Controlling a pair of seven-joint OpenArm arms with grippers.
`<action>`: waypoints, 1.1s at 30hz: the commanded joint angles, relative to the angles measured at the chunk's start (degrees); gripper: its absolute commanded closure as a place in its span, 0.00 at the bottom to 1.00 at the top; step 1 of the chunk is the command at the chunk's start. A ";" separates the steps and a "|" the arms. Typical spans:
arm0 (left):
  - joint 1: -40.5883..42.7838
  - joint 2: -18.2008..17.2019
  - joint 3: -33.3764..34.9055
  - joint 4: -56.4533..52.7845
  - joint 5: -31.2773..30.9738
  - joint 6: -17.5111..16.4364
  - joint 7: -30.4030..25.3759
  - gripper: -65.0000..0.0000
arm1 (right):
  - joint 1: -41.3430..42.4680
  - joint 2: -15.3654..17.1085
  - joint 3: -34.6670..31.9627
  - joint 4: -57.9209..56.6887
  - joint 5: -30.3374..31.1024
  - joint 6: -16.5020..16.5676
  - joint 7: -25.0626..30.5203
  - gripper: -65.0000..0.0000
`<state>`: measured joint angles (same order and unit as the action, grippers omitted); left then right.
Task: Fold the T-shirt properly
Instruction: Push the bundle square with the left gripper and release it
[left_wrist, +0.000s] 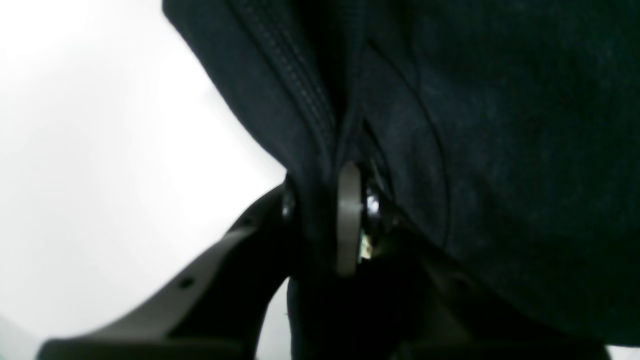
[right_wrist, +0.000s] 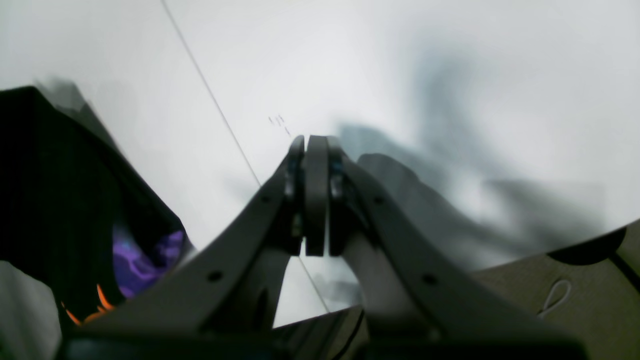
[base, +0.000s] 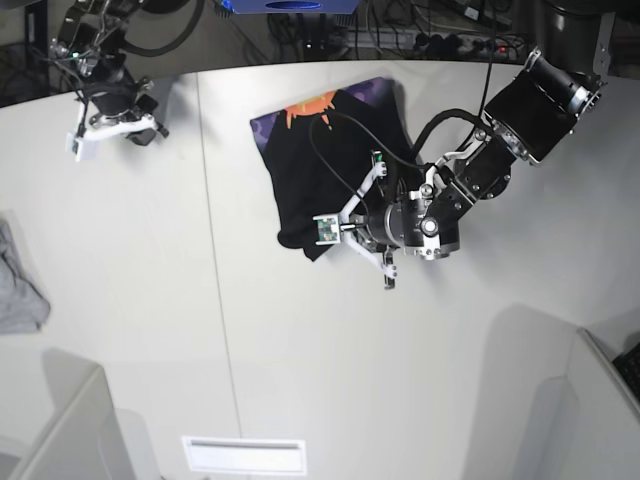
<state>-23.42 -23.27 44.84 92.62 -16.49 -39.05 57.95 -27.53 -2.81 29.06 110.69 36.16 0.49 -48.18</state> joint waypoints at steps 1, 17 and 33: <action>-2.38 -0.16 0.74 0.88 0.10 0.06 -0.42 1.00 | -0.03 0.13 0.52 1.26 0.80 0.43 0.93 1.00; -7.04 0.10 9.09 -6.60 0.10 -0.95 -14.66 1.00 | 0.32 -1.10 0.52 1.26 0.80 0.43 0.93 1.00; -8.27 6.96 9.01 -12.05 14.07 -0.95 -15.36 1.00 | 1.11 -1.02 0.88 1.26 0.72 0.43 0.93 1.00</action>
<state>-30.28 -16.38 54.37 79.70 -2.39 -40.36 43.03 -26.41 -4.10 29.65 110.69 36.16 0.51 -48.05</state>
